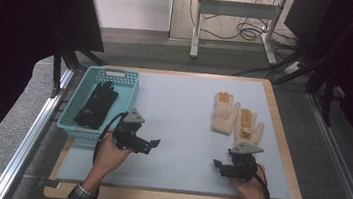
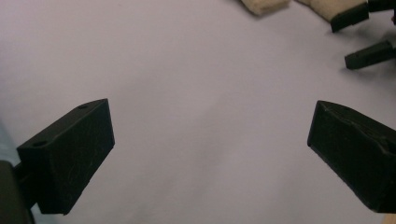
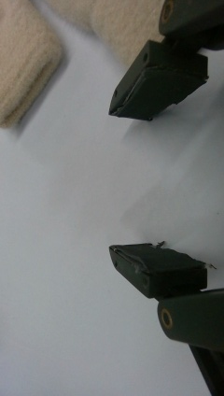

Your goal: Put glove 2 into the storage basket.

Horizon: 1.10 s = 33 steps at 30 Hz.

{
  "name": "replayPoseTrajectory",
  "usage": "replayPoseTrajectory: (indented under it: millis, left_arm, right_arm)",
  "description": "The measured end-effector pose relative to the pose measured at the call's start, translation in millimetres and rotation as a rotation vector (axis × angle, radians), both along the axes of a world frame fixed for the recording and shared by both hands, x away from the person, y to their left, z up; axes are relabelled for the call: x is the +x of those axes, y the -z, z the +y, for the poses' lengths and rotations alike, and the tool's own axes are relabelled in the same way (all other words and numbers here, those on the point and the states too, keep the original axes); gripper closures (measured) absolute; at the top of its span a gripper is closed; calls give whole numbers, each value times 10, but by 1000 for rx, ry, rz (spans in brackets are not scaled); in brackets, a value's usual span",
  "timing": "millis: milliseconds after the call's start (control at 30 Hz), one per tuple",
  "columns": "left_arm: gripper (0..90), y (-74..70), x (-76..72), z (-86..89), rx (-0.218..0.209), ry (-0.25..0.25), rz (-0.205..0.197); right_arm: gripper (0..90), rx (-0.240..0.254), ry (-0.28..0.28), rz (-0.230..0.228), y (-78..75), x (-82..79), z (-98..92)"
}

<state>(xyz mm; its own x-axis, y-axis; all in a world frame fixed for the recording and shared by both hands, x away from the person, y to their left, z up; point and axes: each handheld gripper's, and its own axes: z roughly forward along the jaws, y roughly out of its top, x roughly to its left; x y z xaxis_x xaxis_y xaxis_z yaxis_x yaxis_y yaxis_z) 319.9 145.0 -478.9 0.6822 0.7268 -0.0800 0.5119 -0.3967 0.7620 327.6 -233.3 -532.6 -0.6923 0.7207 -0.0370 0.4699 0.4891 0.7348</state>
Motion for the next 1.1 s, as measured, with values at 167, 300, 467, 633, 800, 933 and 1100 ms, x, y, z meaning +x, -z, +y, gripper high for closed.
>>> replayPoseTrajectory:
  millis: [167, 300, 467, 633, 800, 933, 1100]
  left_arm:
    - [11, 252, -107, -76, -32, 7, 21]
    - [11, 448, -176, -98, 26, -11, 17]
    - [11, 622, -233, -90, 70, -52, 27]
    - [4, 702, -237, -117, 100, -55, 53]
    - [3, 707, -238, -114, 97, -56, 54]
    - [4, 708, -239, -113, 95, -57, 52]
    - [6, 709, -241, -112, 94, -58, 51]
  right_arm:
    - [209, -3, -18, 8, 2, 2, 9]
    - [202, -9, -23, 10, 2, 0, 17]
    - [203, -9, -25, 14, 0, 5, 14]
    - [212, -5, -24, 15, -2, 8, 10]
    - [237, -4, -10, 10, -3, 5, 11]
    - [279, 4, 2, 9, -10, 6, -2]
    - [388, 44, 3, 28, -43, 23, -28]
